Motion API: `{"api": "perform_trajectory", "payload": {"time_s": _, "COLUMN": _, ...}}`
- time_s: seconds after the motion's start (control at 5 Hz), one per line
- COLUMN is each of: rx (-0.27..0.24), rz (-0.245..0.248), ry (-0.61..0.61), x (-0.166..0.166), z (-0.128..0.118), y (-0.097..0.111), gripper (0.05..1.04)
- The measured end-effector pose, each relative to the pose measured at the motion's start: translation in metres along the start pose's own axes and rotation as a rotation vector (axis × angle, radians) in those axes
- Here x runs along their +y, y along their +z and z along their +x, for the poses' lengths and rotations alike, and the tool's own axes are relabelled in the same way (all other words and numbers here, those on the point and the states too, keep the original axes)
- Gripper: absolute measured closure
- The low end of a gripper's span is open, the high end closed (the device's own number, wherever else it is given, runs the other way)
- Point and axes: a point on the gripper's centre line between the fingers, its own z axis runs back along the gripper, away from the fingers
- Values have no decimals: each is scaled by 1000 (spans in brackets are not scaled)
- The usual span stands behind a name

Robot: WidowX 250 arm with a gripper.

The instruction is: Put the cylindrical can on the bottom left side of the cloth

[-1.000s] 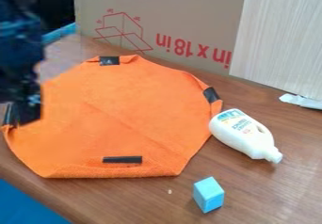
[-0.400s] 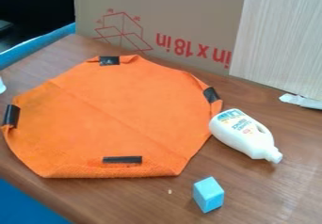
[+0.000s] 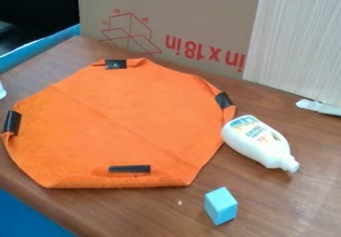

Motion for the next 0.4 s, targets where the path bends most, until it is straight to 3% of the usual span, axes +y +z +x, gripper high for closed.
{"api": "perform_trajectory", "payload": {"time_s": 0.4, "rx": 23, "rz": 9, "ry": -19, "x": -3, "z": 10, "y": -4, "gripper": 84}}
